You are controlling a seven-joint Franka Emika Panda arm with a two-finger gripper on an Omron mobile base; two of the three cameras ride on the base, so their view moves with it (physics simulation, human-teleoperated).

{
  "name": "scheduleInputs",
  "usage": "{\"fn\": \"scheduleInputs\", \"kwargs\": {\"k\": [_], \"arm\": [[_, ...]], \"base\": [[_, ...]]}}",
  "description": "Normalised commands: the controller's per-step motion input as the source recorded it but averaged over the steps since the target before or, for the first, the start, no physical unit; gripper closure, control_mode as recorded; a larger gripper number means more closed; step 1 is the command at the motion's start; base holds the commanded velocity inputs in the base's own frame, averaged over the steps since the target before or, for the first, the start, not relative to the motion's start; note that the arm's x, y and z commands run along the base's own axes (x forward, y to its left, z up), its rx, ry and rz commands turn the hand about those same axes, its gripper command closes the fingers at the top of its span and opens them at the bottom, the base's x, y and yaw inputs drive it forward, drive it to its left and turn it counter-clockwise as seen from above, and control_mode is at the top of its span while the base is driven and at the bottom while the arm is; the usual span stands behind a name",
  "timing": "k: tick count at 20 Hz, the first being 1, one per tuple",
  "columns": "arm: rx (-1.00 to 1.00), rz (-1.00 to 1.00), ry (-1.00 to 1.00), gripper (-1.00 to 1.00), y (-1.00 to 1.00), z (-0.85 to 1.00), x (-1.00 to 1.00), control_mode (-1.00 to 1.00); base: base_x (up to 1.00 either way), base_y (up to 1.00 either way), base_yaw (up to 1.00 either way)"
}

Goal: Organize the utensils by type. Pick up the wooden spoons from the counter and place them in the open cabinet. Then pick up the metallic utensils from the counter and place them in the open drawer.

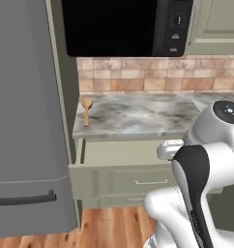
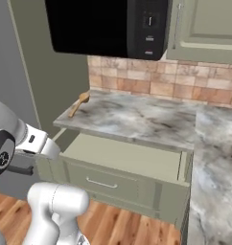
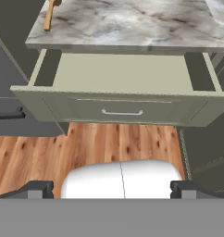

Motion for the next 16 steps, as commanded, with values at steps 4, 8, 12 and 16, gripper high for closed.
{"fn": "scheduleInputs", "kwargs": {"k": [4, 8, 12, 16], "arm": [[0.0, 0.0, 0.0, -1.0, 0.0, 0.0, 0.0, 1.0], [0.0, 0.0, 0.0, -1.0, 0.0, 0.0, 0.0, 1.0], [0.0, 0.0, 0.0, -1.0, 0.0, 0.0, 0.0, 1.0], [0.0, 0.0, 0.0, -1.0, 0.0, 0.0, 0.0, 1.0]], "base": [[0.24, 0.33, 0.0], [0.34, 0.45, 0.0], [0.36, 0.38, -0.02], [0.34, 0.11, -0.02]]}}
